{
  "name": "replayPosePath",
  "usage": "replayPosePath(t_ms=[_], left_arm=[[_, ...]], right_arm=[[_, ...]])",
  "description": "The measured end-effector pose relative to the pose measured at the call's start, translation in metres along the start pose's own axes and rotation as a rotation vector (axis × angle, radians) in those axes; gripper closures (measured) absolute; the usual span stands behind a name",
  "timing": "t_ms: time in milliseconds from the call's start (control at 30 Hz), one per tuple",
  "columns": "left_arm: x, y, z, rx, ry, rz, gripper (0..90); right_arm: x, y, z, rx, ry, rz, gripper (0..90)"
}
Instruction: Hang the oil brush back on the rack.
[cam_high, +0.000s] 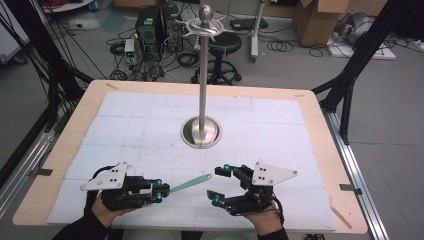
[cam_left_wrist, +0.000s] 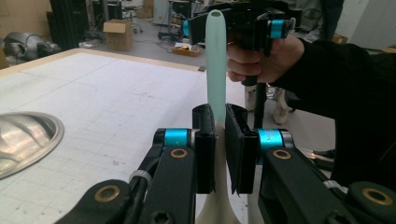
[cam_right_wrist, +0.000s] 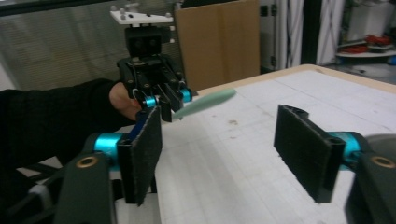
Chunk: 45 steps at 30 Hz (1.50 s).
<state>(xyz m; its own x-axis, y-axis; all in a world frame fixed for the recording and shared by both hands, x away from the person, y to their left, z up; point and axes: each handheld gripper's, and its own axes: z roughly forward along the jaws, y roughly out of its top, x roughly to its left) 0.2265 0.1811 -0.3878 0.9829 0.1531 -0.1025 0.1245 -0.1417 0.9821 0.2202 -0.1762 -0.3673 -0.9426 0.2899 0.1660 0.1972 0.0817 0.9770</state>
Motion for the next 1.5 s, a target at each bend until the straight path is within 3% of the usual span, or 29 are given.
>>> replayPosePath(t_ms=[100, 367, 700, 1100, 1500], left_arm=[[-0.0021, 0.0, 0.0029, 0.003, -0.019, 0.005, 82.1], [-0.0035, 0.0, 0.0047, -0.009, -0.047, 0.004, 82.0], [-0.0046, -0.0003, 0.0061, -0.015, -0.079, 0.005, 82.0], [-0.0042, -0.0013, 0.0067, -0.009, -0.09, 0.021, 81.9], [-0.0039, -0.001, 0.007, -0.003, -0.069, 0.005, 80.3]], right_arm=[[0.0009, 0.0008, 0.0089, 0.005, 0.049, -0.019, 39.6], [0.0009, 0.0027, 0.013, -0.015, 0.131, -0.031, 53.6], [0.0005, 0.0035, 0.0126, -0.03, 0.181, -0.06, 71.8], [-0.0013, 0.0029, 0.0126, -0.028, 0.232, -0.047, 75.3], [0.001, 0.0095, 0.0138, 0.014, 0.207, -0.007, 75.7]])
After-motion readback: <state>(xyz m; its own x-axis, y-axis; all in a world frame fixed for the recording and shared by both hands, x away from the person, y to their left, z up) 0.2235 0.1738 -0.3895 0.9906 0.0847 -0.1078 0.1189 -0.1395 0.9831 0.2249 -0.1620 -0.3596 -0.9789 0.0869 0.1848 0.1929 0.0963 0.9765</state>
